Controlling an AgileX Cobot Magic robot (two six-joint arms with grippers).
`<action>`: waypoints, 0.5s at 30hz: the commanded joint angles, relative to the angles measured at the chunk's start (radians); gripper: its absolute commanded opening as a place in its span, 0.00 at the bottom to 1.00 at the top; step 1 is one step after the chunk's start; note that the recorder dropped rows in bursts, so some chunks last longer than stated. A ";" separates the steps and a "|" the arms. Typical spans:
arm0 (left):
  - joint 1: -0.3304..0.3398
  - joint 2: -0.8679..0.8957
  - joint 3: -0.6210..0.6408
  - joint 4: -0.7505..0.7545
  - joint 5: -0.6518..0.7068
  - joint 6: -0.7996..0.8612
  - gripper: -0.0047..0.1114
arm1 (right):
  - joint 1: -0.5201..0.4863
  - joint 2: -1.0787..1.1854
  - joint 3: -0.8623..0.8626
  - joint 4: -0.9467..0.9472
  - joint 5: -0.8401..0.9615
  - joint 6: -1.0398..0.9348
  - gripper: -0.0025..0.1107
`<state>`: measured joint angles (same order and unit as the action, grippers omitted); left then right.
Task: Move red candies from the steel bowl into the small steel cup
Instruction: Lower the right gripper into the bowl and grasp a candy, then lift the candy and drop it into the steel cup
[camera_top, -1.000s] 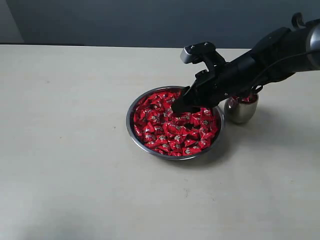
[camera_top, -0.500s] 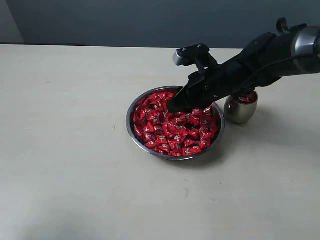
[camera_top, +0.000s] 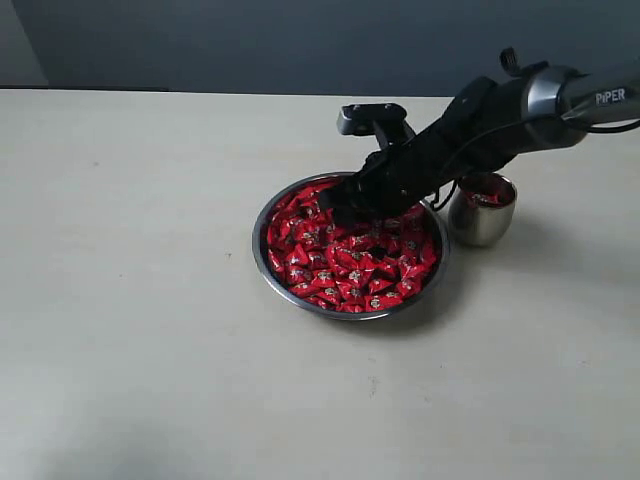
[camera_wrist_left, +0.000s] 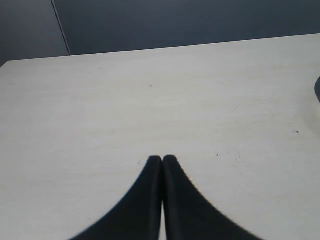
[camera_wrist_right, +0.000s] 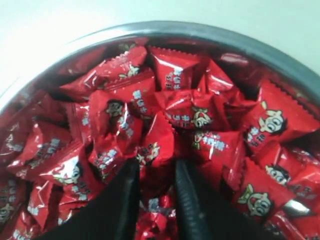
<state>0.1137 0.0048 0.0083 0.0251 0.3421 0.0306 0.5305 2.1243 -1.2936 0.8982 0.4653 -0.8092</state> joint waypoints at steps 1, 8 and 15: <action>-0.005 -0.005 -0.008 0.002 -0.005 -0.001 0.04 | 0.000 0.002 -0.008 0.008 -0.009 -0.002 0.03; -0.005 -0.005 -0.008 0.002 -0.005 -0.001 0.04 | 0.000 -0.032 -0.008 -0.005 0.010 -0.002 0.01; -0.005 -0.005 -0.008 0.002 -0.005 -0.001 0.04 | -0.002 -0.117 -0.008 -0.043 0.078 -0.002 0.01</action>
<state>0.1137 0.0048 0.0083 0.0251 0.3421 0.0306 0.5305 2.0423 -1.2936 0.8785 0.5118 -0.8072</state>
